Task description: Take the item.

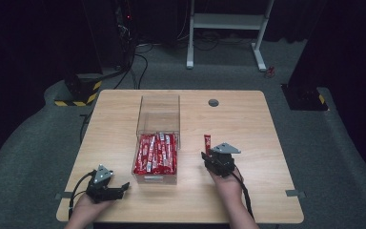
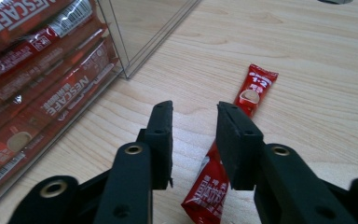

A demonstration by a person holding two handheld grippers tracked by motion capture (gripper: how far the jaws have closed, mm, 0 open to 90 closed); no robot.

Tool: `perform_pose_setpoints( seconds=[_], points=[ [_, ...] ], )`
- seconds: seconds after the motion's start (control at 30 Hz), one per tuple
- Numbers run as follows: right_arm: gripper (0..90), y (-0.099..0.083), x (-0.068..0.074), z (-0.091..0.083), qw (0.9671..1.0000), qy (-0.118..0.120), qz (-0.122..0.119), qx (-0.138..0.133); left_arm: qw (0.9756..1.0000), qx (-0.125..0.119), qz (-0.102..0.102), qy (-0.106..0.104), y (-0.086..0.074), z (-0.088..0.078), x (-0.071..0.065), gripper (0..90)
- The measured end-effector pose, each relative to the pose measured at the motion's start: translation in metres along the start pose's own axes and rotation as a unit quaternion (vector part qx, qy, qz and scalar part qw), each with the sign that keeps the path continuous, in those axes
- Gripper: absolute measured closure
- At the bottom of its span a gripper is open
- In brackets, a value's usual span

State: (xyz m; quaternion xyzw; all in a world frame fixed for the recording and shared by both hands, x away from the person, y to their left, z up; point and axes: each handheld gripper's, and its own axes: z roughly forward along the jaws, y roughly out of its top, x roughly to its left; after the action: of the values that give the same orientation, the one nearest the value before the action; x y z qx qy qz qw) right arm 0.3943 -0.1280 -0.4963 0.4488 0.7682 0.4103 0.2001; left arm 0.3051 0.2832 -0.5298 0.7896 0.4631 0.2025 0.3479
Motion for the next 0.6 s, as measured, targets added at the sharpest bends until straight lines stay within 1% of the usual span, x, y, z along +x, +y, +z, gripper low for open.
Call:
perform_pose_setpoints(
  seconds=[0.17, 0.3, 0.37, 0.47, 0.5, 0.6],
  points=[
    [55.5, 0.002, 0.003, -0.003, 1.0000, -0.004, -0.006, -0.004, 1.0000, 0.000, 0.000, 0.000, 0.000, 0.000, 0.000, 14.9],
    [47.3, 0.004, 0.005, -0.008, 0.9999, -0.004, -0.002, -0.009, 1.0000, 0.000, 0.001, -0.001, 0.000, 0.000, 0.000, 14.9],
    [46.0, 0.004, 0.005, -0.009, 0.9999, -0.004, -0.003, -0.011, 1.0000, 0.000, 0.001, 0.000, 0.000, 0.000, 0.000, 14.9],
    [39.9, 0.005, 0.008, -0.013, 0.9998, 0.000, -0.006, -0.017, 1.0000, 0.000, 0.001, -0.001, 0.000, 0.000, 0.000, 14.9],
    [39.9, 0.005, 0.008, -0.013, 0.9998, 0.000, -0.006, -0.017, 1.0000, 0.000, 0.001, -0.001, 0.000, 0.000, 0.000, 14.9],
    [34.7, 0.004, 0.010, -0.016, 0.9997, -0.001, -0.011, -0.021, 1.0000, 0.000, 0.002, -0.002, 0.000, 0.000, 0.000, 14.9]
  ],
)
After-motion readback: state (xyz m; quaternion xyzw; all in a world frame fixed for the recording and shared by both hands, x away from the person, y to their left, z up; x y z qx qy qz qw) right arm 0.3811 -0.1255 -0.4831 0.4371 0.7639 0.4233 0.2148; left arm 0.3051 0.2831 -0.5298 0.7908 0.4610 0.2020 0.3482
